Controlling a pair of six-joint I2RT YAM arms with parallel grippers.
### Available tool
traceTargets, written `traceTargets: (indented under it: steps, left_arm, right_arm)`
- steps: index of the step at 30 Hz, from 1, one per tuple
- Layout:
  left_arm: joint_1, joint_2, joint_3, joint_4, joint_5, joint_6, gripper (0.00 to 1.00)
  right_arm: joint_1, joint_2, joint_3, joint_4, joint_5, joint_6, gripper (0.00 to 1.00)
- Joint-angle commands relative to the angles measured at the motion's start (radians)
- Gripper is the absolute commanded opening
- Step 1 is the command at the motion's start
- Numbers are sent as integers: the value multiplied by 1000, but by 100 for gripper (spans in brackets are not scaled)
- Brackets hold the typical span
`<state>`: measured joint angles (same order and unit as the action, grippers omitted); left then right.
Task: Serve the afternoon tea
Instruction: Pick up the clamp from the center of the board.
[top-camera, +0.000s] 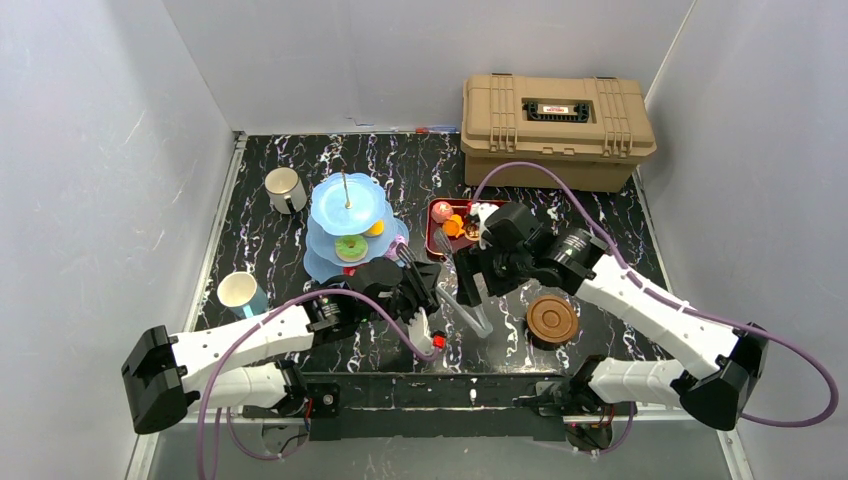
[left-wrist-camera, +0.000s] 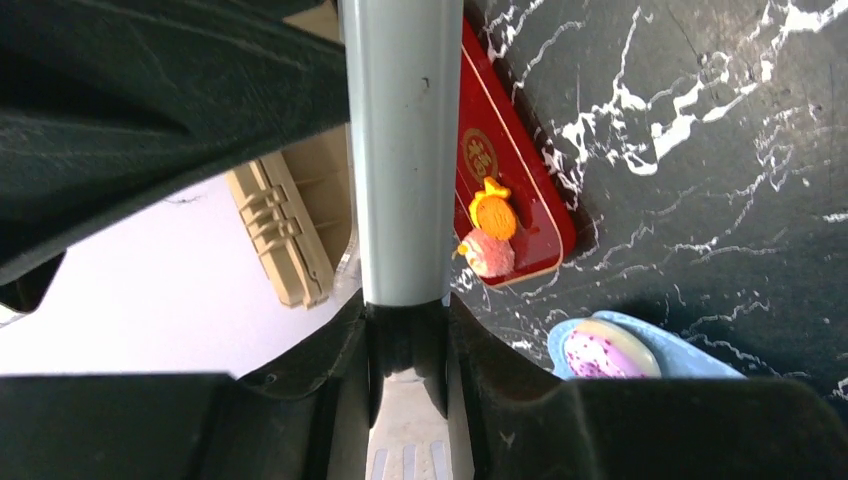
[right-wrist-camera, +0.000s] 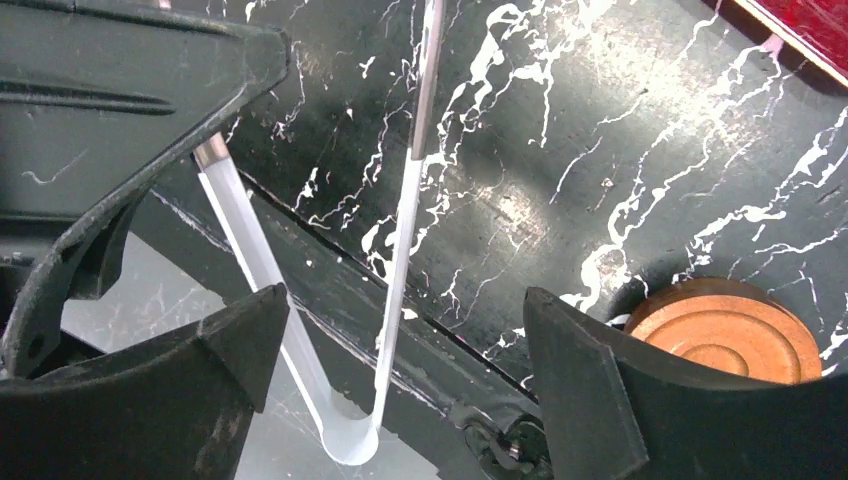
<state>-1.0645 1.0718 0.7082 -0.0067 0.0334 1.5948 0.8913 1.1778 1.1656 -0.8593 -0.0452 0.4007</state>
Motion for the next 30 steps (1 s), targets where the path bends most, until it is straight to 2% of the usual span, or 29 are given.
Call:
traceTargets:
  steps: [1, 10, 12, 16, 30]
  left_arm:
    - [-3, -39, 23, 53, 33, 8, 0]
    - [-3, -84, 15, 77, 80, -24, 0]
    - [-3, -90, 13, 77, 91, -24, 0]
    - [-3, -95, 14, 79, 97, -16, 0]
    - [-3, -88, 39, 76, 85, -19, 0]
  right_arm:
    - [-3, -50, 36, 42, -15, 1, 98]
    - [-11, -265, -95, 278, -186, 26, 98]
    - [-11, -272, -97, 274, -224, 30, 98]
    - [-11, -239, -67, 188, -204, 9, 98]
    - [-11, -225, -111, 213, -229, 3, 98]
